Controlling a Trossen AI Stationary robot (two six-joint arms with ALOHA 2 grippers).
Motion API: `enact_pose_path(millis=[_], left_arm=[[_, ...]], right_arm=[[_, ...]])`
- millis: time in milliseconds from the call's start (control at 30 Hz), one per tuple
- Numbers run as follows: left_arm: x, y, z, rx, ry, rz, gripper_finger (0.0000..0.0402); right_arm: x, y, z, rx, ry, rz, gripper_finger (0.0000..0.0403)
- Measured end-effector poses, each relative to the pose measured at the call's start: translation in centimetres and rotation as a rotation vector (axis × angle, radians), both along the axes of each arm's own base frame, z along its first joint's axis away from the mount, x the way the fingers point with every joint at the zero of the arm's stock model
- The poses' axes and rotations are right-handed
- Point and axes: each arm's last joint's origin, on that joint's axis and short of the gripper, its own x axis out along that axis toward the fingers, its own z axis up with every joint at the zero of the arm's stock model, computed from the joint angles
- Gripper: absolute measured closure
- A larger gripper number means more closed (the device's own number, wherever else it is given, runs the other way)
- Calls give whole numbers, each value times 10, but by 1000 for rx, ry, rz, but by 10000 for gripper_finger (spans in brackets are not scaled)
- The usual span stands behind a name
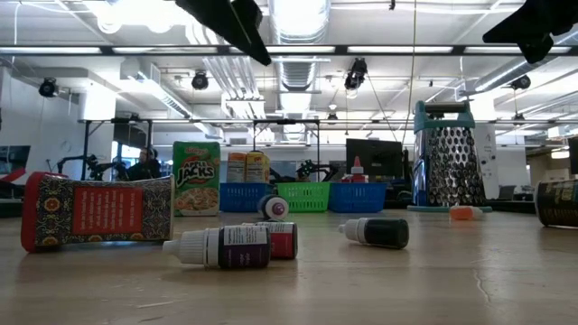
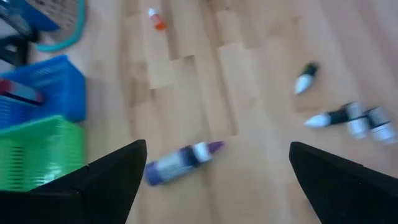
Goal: Pick & Place Kitchen Items
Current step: Put the large purple food coloring into the right blue bin
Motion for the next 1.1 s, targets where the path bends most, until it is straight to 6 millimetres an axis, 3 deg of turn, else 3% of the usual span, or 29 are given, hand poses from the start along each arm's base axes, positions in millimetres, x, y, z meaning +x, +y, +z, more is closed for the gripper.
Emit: enact_pose_path(millis=[200, 333, 500, 800, 967, 1100], left_arm=[[10, -1, -11, 96, 26, -76, 3], [17, 0, -20, 254, 70, -190, 3], [26, 7, -36, 395, 164, -211, 3], [38, 47, -79, 568, 482, -308, 3], [45, 69, -93, 597, 560, -352, 3], [51, 75, -105, 620, 602, -409, 3]], right_arm=[[0, 0, 0, 0, 0, 0, 394], [0, 0, 0, 0, 0, 0, 394], [1, 0, 2, -36, -5, 11, 394], [1, 0, 2, 7, -19, -1, 394], [1, 0, 2, -13, -11, 4, 394], [1, 0, 2, -25, -7, 8, 394]])
